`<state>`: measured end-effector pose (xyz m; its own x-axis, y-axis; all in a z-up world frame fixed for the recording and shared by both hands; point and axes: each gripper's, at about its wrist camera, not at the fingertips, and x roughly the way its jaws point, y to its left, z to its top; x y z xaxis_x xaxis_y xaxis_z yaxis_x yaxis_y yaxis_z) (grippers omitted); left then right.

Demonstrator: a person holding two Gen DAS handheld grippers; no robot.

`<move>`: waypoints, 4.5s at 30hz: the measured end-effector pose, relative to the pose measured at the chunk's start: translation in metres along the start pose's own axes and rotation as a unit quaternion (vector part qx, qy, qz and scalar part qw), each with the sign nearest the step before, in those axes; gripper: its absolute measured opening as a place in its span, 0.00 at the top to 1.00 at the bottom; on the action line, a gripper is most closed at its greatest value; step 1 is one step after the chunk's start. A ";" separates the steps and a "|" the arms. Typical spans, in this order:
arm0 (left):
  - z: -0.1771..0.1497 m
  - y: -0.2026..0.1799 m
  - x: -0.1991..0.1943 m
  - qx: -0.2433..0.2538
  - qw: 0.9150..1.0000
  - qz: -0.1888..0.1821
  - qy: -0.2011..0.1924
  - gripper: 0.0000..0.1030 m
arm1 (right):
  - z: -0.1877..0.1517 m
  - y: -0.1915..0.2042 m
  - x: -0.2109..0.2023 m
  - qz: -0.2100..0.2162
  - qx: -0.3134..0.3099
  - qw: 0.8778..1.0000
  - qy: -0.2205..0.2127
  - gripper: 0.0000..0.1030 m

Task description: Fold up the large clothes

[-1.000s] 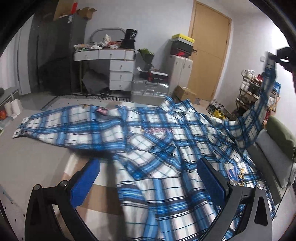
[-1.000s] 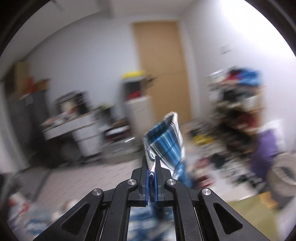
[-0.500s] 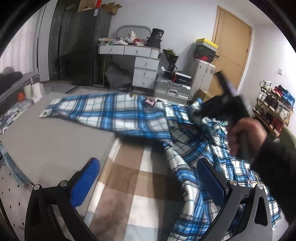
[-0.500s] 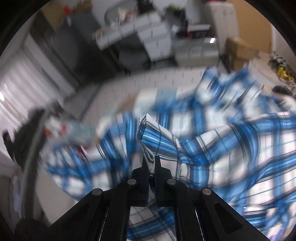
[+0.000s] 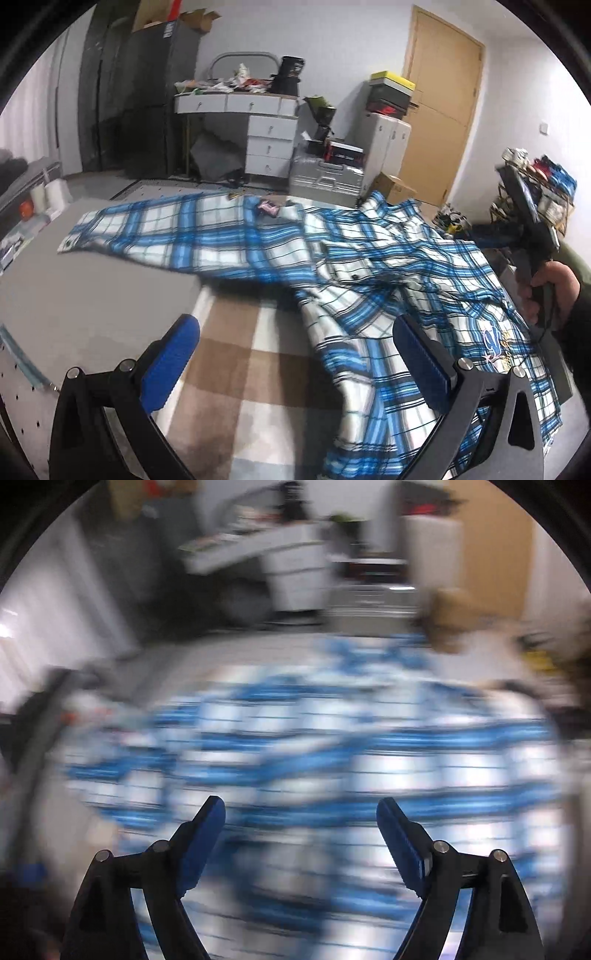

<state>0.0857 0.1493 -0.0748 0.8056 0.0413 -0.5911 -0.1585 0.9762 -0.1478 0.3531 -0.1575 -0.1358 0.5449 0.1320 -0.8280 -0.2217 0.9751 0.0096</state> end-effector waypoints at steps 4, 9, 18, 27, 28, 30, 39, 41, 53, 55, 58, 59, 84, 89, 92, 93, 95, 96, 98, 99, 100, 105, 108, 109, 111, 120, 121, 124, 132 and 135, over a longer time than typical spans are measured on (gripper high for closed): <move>0.002 -0.017 0.005 0.019 1.000 -0.008 0.009 0.01 | -0.012 -0.094 0.041 -0.121 -0.002 0.990 0.069 0.21; 0.004 -0.033 0.009 0.037 0.999 0.003 0.023 0.01 | -0.052 -0.128 0.058 -0.102 0.029 0.989 0.104 0.25; 0.078 -0.112 0.076 0.144 0.989 -0.027 0.037 0.01 | -0.116 -0.137 -0.030 -0.012 0.084 0.996 0.023 0.25; 0.087 -0.197 0.276 0.237 0.954 0.023 0.180 0.01 | -0.155 -0.082 -0.080 0.129 0.139 0.974 -0.126 0.15; 0.083 -0.197 0.284 0.240 0.953 0.031 0.184 0.01 | -0.160 -0.080 -0.079 0.133 0.142 0.972 -0.134 0.15; 0.070 -0.198 0.314 0.257 0.941 0.053 0.213 0.01 | -0.168 -0.080 -0.074 0.148 0.152 0.967 -0.143 0.15; 0.085 -0.159 0.322 0.249 0.941 0.084 0.214 0.04 | -0.178 -0.101 -0.056 0.201 0.212 0.946 -0.145 0.15; 0.094 -0.155 0.310 0.234 0.950 0.065 0.195 0.04 | -0.179 -0.104 -0.057 0.204 0.219 0.943 -0.147 0.15; 0.075 -0.125 0.275 0.290 0.934 0.119 0.174 0.04 | -0.183 -0.102 -0.056 0.205 0.217 0.942 -0.151 0.13; 0.090 -0.109 0.244 0.277 0.942 0.120 0.148 0.04 | -0.184 -0.105 -0.056 0.209 0.225 0.940 -0.151 0.13; 0.117 -0.055 0.189 0.214 0.961 0.128 0.120 0.04 | -0.185 -0.107 -0.056 0.212 0.229 0.938 -0.154 0.13; 0.118 -0.038 0.172 0.197 0.965 0.132 0.113 0.04 | -0.185 -0.107 -0.057 0.214 0.227 0.937 -0.155 0.13; 0.081 0.283 0.082 -0.298 0.938 0.127 0.122 0.05 | -0.167 0.025 -0.153 0.261 0.107 0.939 -0.199 0.08; 0.096 0.267 0.112 -0.266 0.937 0.170 0.148 0.23 | -0.143 0.062 -0.172 0.112 0.059 0.976 -0.176 0.09; 0.101 0.262 0.121 -0.216 0.940 0.216 0.152 0.52 | -0.129 0.085 -0.186 0.007 0.028 0.983 -0.181 0.09; 0.102 0.260 0.125 -0.197 0.940 0.231 0.155 0.63 | -0.124 0.090 -0.189 -0.021 0.024 0.983 -0.179 0.09; 0.104 0.259 0.128 -0.182 0.941 0.238 0.157 0.73 | -0.119 0.093 -0.191 -0.045 0.022 0.983 -0.176 0.09; 0.103 0.259 0.129 -0.181 0.943 0.234 0.156 0.82 | -0.117 0.093 -0.191 -0.048 0.023 0.983 -0.176 0.08; 0.103 0.262 0.127 -0.182 0.942 0.230 0.161 0.90 | -0.115 0.091 -0.191 -0.052 0.028 0.983 -0.174 0.08; 0.103 0.266 0.126 -0.182 0.942 0.230 0.163 0.91 | -0.114 0.090 -0.190 -0.054 0.030 0.983 -0.173 0.08; 0.105 0.266 0.123 -0.177 0.942 0.234 0.164 0.92 | -0.113 0.089 -0.189 -0.060 0.031 0.983 -0.172 0.08; 0.125 0.265 0.104 -0.142 0.941 0.276 0.132 0.94 | -0.112 0.089 -0.182 -0.078 0.030 0.983 -0.166 0.08; 0.131 0.269 0.091 -0.122 0.937 0.310 0.102 0.94 | -0.116 0.085 -0.183 -0.075 0.033 0.983 -0.165 0.08; 0.131 0.270 0.089 -0.118 0.935 0.320 0.097 0.94 | -0.117 0.083 -0.182 -0.072 0.034 0.983 -0.166 0.08; 0.128 0.273 0.090 -0.117 0.934 0.322 0.100 0.94 | -0.119 0.079 -0.180 -0.065 0.039 0.984 -0.163 0.08; 0.153 0.266 0.056 -0.112 0.940 0.319 0.044 0.94 | -0.141 0.050 -0.159 -0.041 0.071 0.988 -0.130 0.08; 0.160 0.260 0.050 -0.105 0.942 0.317 0.034 0.94 | -0.145 0.045 -0.155 -0.036 0.080 0.988 -0.124 0.08; 0.185 0.229 0.022 -0.085 0.951 0.297 -0.015 0.94 | -0.155 0.031 -0.145 -0.022 0.101 0.989 -0.109 0.08; 0.228 0.077 -0.056 -0.001 0.981 0.146 -0.130 0.94 | -0.180 -0.007 -0.117 0.007 0.158 0.985 -0.063 0.08; 0.233 -0.006 -0.056 0.057 0.988 0.061 -0.129 0.94 | -0.187 -0.023 -0.116 0.015 0.184 0.981 -0.058 0.08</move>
<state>0.1745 0.1908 0.1437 0.9055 0.1995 -0.3745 -0.2107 0.9775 0.0114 0.1436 -0.2290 -0.1445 0.6361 0.1596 -0.7549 0.0572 0.9659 0.2524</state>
